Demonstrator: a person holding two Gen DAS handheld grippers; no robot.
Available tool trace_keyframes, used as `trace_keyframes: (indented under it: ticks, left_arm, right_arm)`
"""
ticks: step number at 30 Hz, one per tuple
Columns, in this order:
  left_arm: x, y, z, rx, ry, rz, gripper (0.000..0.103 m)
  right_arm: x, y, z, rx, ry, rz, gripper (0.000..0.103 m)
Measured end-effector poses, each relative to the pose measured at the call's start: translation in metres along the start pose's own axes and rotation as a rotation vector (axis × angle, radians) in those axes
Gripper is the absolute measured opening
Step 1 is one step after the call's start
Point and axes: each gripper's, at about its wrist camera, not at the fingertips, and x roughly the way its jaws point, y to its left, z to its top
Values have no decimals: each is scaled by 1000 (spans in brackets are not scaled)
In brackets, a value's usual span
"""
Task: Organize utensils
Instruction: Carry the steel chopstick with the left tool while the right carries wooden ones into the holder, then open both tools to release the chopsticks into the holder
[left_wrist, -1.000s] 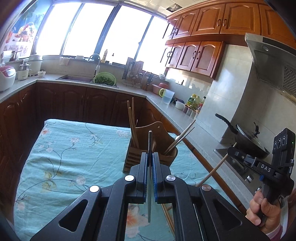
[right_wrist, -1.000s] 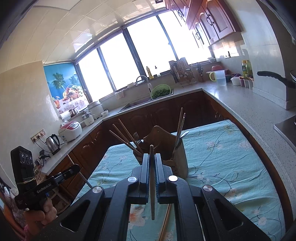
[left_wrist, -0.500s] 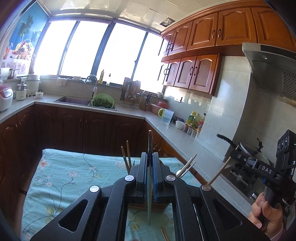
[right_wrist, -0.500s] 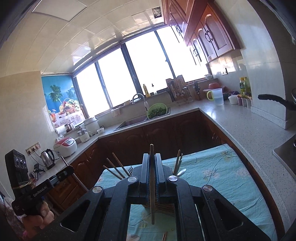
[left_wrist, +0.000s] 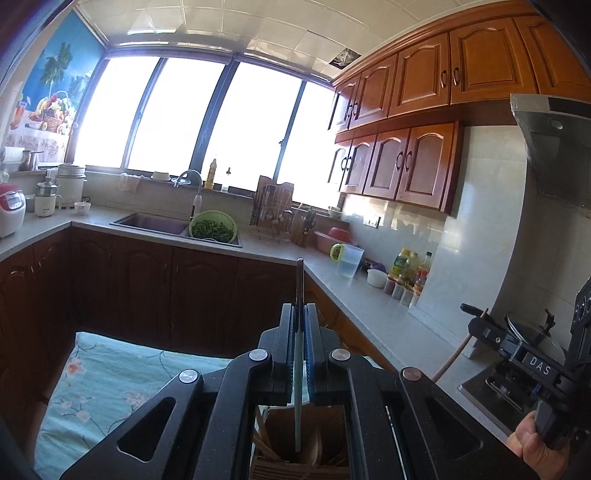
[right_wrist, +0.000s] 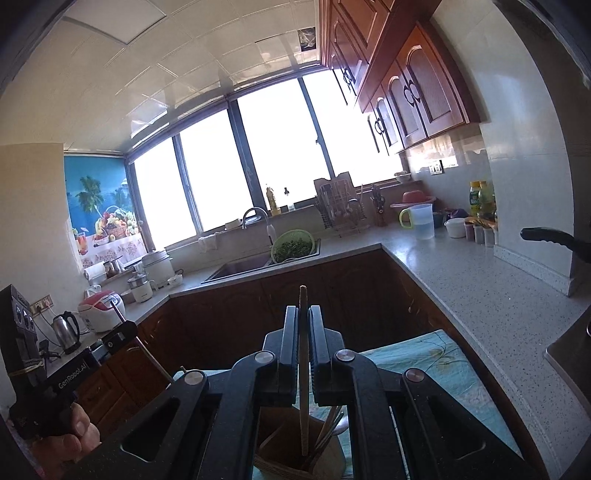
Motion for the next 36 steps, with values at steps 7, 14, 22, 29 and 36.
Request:
trace_keyframes:
  ticks: [7, 14, 22, 29, 36]
  left_arm:
    - [42, -8, -42, 8, 62, 33, 3]
    - [63, -9, -64, 2, 130, 49, 3]
    - [65, -6, -59, 7, 162, 70, 4]
    - [61, -1, -58, 8, 164, 63, 5]
    - [57, 8, -62, 7, 170, 57, 5]
  right_arm:
    - [18, -7, -37, 15, 42, -16, 5]
    - [29, -15, -69, 41, 116, -13, 6]
    - [33, -14, -82, 32, 141, -18, 6]
    - [35, -13, -80, 31, 147, -20, 6]
    - [36, -13, -81, 27, 156, -23, 6]
